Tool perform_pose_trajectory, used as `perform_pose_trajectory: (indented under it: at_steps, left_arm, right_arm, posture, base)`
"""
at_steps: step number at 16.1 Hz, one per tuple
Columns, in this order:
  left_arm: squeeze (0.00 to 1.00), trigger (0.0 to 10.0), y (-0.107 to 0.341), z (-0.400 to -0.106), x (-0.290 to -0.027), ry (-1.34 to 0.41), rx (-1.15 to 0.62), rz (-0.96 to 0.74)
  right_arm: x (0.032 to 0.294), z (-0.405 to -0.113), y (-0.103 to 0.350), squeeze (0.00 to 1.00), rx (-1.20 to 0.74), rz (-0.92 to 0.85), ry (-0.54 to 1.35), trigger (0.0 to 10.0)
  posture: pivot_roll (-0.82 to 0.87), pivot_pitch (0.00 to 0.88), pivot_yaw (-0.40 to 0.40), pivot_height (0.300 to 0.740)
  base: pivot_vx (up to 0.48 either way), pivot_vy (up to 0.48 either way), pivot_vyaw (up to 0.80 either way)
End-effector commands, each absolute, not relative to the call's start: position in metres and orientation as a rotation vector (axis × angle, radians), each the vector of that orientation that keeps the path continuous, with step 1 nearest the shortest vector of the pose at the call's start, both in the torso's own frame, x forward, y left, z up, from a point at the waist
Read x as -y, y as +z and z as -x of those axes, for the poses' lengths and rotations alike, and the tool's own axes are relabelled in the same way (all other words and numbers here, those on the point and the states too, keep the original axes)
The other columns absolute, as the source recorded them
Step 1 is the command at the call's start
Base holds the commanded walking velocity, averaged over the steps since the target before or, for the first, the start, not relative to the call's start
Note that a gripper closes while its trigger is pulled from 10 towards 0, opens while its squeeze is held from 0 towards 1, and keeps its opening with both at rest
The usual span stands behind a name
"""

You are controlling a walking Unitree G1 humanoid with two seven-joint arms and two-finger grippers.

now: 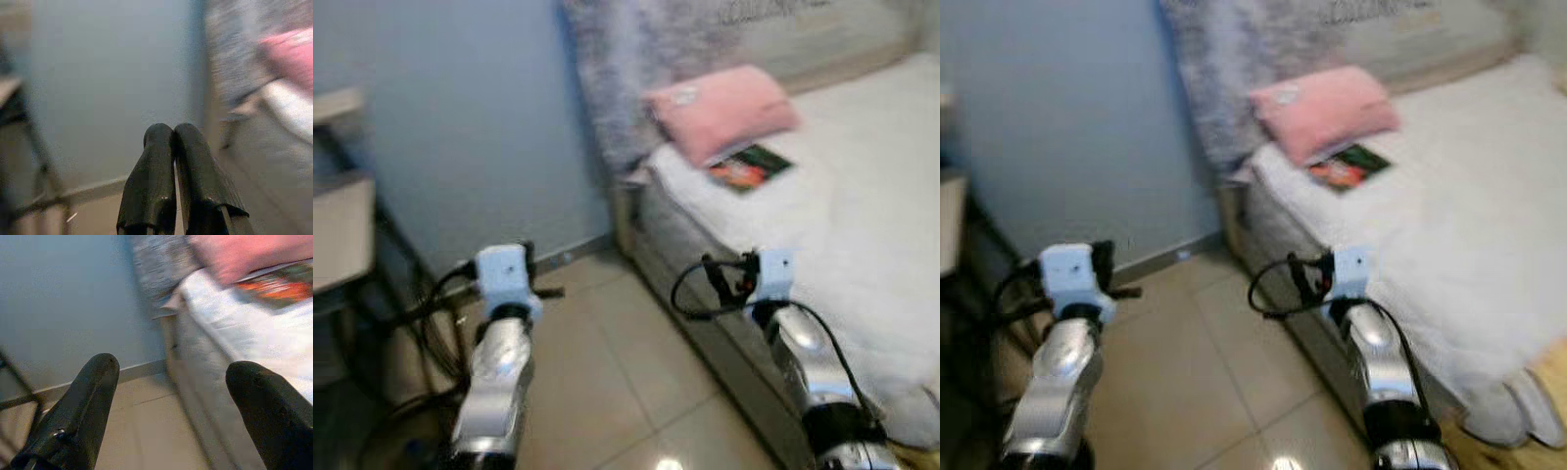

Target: Clean up the room

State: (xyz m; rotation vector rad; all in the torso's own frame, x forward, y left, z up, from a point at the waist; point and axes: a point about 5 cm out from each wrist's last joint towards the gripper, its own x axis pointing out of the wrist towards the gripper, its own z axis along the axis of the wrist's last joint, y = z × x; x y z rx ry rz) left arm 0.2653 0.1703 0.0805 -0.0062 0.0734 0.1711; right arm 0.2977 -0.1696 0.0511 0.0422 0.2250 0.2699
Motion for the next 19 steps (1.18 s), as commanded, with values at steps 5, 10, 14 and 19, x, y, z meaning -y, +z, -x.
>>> perform_pose_trajectory:
  at_steps: [5,10,14,19]
  left_arm:
    - [0.0,10.0,0.077,-0.218,-0.193,0.174,-0.108,-0.03]
    - [0.0,10.0,0.092,-0.23,-0.182,0.139,-0.064,-0.015]
    - [0.0,10.0,0.093,-0.24,-0.174,0.095,-0.072,-0.053]
    - [0.0,10.0,0.093,-0.243,-0.176,0.123,-0.075,-0.055]
  right_arm:
    - [0.202,-0.254,0.047,0.0,-0.268,0.053,0.349,10.0]
    - [0.203,-0.259,0.056,0.0,-0.227,0.014,0.312,10.0]
    - [0.2,-0.271,0.052,0.0,-0.234,-0.003,0.286,10.0]
    - [0.19,-0.273,0.05,0.0,-0.23,-0.005,0.311,10.0]
  posture:
    - [-0.12,0.0,0.08,0.74]
    - [-0.13,0.0,0.083,0.74]
    - [-0.13,0.0,0.088,0.74]
    - [-0.13,0.0,0.088,0.74]
  base:
    - [0.313,0.364,0.0]
    - [0.404,0.132,0.0]
    - [0.061,-0.103,0.69]
    - [0.289,-0.379,0.6]
